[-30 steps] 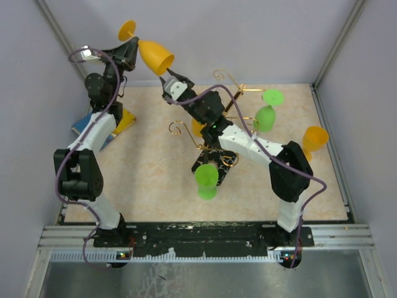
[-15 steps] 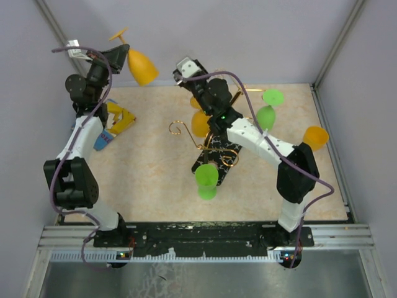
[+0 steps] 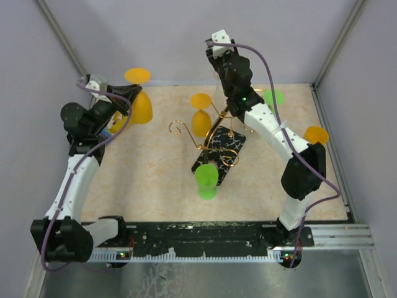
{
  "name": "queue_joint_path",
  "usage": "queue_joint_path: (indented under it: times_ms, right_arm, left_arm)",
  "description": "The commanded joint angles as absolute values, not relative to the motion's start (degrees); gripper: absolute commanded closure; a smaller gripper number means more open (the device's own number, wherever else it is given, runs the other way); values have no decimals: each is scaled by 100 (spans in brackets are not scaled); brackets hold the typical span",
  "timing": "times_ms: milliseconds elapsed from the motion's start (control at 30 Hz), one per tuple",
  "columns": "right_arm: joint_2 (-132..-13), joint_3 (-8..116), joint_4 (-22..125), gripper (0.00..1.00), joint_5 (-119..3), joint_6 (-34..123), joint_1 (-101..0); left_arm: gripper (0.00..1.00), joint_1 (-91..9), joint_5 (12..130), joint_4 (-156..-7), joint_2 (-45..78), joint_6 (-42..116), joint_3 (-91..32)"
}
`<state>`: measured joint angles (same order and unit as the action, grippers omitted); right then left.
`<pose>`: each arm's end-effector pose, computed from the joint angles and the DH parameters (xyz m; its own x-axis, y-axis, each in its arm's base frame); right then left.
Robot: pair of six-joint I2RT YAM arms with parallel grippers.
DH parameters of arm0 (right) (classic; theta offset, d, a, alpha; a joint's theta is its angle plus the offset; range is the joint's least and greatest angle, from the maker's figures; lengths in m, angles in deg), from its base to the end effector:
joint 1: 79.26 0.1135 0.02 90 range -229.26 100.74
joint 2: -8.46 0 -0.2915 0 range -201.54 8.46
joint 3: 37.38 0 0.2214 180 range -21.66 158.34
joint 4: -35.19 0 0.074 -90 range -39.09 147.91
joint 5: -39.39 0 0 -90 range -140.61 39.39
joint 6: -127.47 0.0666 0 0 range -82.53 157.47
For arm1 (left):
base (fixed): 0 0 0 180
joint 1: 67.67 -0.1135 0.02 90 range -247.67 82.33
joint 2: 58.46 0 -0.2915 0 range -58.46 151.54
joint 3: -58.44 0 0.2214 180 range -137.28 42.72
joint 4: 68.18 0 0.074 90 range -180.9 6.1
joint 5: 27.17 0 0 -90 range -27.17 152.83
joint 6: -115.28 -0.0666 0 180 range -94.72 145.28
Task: Place the wine glass upside down on the wine glass rack
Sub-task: Turn the wine glass upside down at the wine rack.
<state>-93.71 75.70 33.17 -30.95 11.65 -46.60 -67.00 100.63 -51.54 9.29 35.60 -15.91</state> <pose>0.3759 0.2143 0.4709 0.2707 -0.3137 -0.9101 -0.1269 0.9255 -0.3567 0.2454 -0.0437 0.4587 0.2856 -0.1449 -0.9473 0.6338 0.7700 0.0733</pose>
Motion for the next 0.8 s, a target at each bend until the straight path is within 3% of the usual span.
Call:
queue_joint_path:
  times_ms: [0,367,767]
  right_arm:
    - [-9299,8261,3506,56,-2789,1357,-4765]
    - [-9670,9251,4325,52,-2587,1625,-5020]
    - [-9728,9365,4324,50,-2504,1372,-5061]
  left_arm:
    - [100,-6483,10765,-5991,233,2995,-1255]
    - [100,-5729,11065,-8022,-866,3011,-1022]
    - [100,-5422,11011,-8104,-1581,3498,-195]
